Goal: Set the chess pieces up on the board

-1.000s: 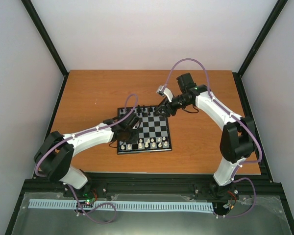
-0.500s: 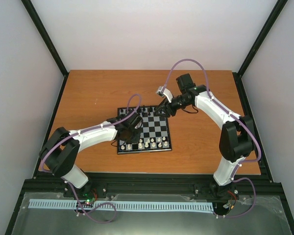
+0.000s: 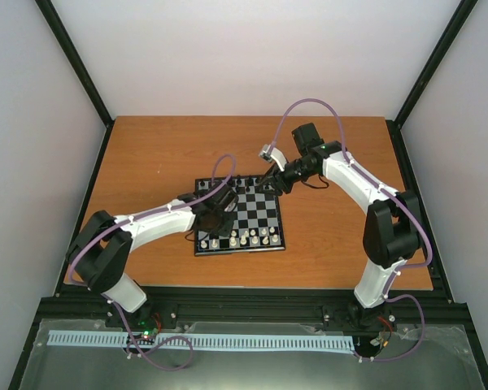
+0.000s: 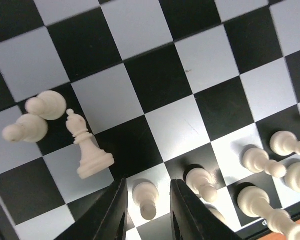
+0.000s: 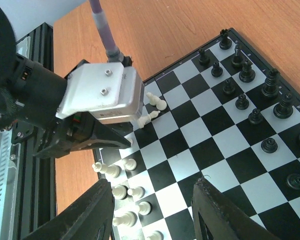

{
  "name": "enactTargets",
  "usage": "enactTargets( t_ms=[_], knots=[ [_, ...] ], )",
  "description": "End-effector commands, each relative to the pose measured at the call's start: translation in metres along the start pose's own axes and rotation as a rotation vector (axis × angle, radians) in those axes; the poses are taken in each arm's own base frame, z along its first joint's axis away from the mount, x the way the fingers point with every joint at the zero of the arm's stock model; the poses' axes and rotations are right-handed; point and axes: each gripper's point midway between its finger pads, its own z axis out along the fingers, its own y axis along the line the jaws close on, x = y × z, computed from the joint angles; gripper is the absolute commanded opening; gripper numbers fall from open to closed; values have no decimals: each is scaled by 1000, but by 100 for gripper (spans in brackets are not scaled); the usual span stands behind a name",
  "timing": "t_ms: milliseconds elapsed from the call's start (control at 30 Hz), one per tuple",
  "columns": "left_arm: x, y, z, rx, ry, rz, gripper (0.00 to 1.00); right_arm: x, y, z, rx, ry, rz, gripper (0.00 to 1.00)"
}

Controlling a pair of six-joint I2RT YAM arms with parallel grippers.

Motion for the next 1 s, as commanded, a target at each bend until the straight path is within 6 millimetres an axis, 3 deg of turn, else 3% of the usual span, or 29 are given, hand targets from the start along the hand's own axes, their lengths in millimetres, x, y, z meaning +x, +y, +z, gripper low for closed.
enactTargets(
  t_ms=[0,167,300,533,733,967],
  knots=[
    [-28,-5,-37,-5,-109,16,28,3,2,2,-19,4,-5,43],
    [-45,14,-55,-128,-155,2,32,3,3,3,-23,4,-4,43],
    [-45,32,-45,-208,-118,-54,32,4,4,2,-24,4,-2,43],
    [-44,45,-29,-242,-71,-116,37,3,6,2,-34,2,-2,43],
    [-42,61,-20,-256,-43,-151,31,6,7,4,-46,4,4,43],
    [-46,62,-4,-219,-29,-167,25,8,5,6,-51,10,9,43]
  ],
)
